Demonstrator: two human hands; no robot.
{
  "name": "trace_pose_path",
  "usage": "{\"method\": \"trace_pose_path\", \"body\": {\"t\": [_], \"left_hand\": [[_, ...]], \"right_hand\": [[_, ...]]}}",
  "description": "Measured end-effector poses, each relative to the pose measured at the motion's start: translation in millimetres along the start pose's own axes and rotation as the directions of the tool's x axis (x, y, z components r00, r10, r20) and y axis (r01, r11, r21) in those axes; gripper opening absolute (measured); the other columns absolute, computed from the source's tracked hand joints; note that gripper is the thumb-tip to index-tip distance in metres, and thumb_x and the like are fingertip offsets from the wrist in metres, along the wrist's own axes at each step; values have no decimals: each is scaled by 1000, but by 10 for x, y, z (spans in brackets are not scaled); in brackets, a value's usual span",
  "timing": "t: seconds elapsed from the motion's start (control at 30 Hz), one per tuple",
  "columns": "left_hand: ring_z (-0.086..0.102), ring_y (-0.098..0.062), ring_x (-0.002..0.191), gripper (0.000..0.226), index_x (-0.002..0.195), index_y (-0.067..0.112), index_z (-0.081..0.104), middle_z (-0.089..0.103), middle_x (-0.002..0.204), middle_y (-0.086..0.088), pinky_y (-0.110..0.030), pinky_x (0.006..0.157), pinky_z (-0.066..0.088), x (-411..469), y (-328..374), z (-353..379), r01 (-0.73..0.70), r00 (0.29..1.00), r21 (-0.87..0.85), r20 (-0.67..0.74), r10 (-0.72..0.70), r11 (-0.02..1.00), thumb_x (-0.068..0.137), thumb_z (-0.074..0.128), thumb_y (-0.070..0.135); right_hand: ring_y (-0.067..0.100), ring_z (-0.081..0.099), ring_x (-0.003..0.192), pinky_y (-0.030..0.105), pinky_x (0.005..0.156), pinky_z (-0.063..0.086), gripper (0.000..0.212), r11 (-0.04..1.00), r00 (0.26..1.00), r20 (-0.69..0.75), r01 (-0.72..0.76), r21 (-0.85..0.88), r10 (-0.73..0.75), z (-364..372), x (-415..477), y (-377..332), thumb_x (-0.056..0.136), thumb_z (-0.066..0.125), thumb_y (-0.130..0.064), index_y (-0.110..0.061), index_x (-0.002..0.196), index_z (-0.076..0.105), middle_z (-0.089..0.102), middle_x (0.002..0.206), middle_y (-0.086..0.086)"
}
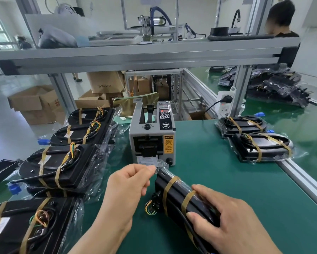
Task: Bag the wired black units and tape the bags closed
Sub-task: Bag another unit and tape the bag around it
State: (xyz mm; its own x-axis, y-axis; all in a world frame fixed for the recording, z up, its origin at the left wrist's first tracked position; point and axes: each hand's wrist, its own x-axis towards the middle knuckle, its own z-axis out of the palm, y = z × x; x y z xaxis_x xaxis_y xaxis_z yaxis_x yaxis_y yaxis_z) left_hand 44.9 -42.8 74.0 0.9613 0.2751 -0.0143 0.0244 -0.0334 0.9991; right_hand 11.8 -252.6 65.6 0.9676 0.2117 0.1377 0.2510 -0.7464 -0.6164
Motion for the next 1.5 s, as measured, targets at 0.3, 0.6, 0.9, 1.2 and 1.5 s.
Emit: {"method": "trace_pose_path", "body": {"t": [0.3,0.6,0.9,1.2,1.5], "left_hand": [[35,-9,46,23,60,16,69,47,51,4,-12,44,35,-65,-29,124,-16,1000,65,-14,17,998,82,74,21],[38,-2,40,16,65,25,72,48,44,16,-23,55,36,-97,-18,151,-24,997,146,-74,35,989,81,74,28],[49,2,48,14,65,27,73,59,52,12,-24,60,44,-98,-22,167,1,990,182,-136,24,983,77,76,34],[50,1,49,15,65,27,73,60,53,10,-23,59,44,-93,-31,167,-13,990,182,-132,37,983,79,75,33],[56,1,54,13,68,29,73,70,66,4,-20,58,45,-109,-36,156,-12,990,219,-134,43,976,79,74,37]], "right_hand": [[-4,58,109,14,92,44,52,999,1000,-2,1,-43,-1,25,-24,-41,76,64,-64,-57,124,47,60,115,-35],[-4,58,106,15,91,46,68,998,1000,-6,-1,-60,1,48,-13,-31,61,41,-75,-55,125,48,62,113,-34],[-2,58,107,16,91,46,69,997,1000,13,-27,-74,28,41,-4,-42,60,39,-76,-55,125,49,63,115,-31],[-2,59,104,16,89,46,75,996,998,22,-52,-78,54,30,-17,-60,55,32,-79,-56,124,49,64,112,-31],[-2,57,108,15,91,45,60,993,999,38,-31,-110,35,26,-7,-76,71,52,-72,-55,128,45,62,116,-31]]}}
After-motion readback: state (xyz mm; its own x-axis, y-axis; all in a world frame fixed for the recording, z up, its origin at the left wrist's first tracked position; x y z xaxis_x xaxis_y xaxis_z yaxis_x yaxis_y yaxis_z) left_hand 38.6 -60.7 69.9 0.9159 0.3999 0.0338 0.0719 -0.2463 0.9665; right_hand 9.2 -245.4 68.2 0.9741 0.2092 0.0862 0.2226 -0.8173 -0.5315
